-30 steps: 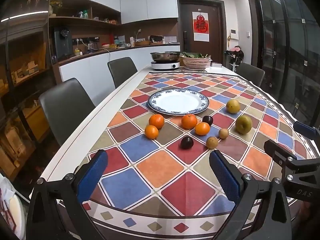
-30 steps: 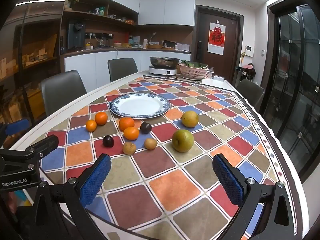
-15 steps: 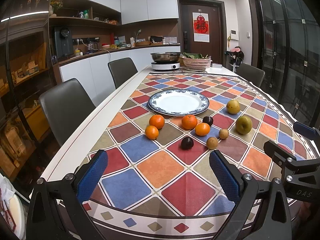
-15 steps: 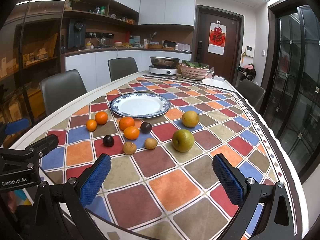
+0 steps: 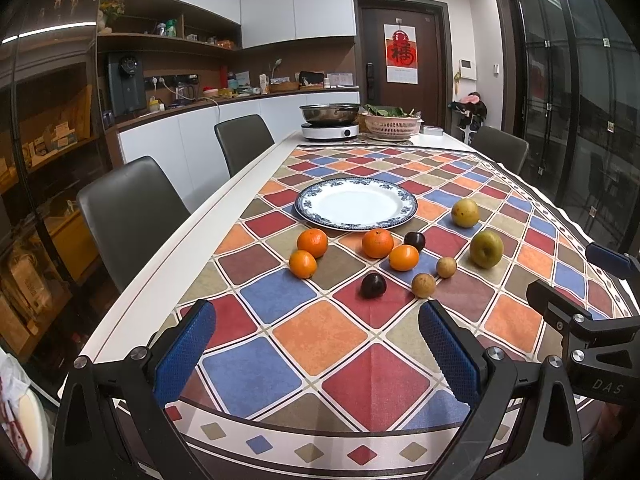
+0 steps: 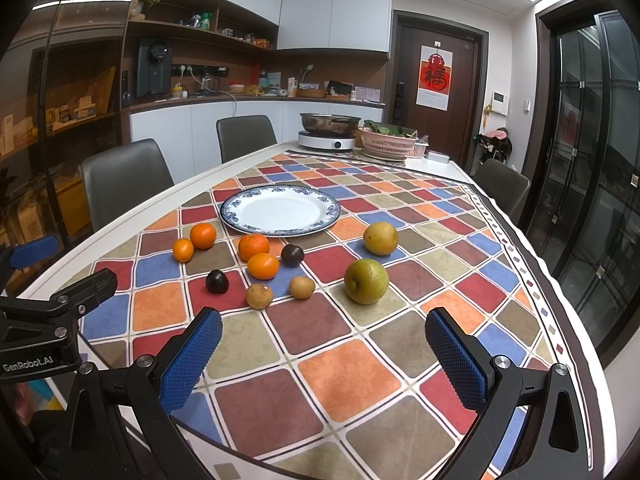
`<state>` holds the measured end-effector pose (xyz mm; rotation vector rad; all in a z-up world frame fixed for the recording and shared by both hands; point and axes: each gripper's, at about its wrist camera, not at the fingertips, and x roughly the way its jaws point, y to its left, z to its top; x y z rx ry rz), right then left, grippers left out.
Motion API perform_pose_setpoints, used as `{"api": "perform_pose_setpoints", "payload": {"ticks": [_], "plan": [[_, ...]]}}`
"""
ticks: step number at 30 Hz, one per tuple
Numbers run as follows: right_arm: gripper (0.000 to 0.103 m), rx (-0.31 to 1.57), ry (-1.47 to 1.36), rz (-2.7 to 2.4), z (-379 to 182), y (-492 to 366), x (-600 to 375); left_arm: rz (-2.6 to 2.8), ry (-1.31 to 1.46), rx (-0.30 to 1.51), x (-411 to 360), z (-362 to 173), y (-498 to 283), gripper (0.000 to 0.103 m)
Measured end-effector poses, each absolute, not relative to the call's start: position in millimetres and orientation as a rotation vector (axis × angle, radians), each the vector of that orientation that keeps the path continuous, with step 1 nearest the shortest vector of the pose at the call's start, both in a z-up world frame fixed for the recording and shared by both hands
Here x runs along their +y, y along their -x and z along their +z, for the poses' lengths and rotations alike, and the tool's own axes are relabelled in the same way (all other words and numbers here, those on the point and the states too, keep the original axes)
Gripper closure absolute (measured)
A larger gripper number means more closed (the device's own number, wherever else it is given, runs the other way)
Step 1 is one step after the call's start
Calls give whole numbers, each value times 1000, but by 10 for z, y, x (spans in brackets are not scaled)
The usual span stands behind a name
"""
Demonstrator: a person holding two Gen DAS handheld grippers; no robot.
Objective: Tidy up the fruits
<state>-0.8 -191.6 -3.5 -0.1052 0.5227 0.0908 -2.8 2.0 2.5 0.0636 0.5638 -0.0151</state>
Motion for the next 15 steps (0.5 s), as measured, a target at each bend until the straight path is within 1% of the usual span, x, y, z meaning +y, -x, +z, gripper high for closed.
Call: {"api": "perform_pose_setpoints", "payload": {"ticks": [15], "plan": [[1,523,106,92,-36,7,-1913,-16,-63,564,14,36,33,0]]}}
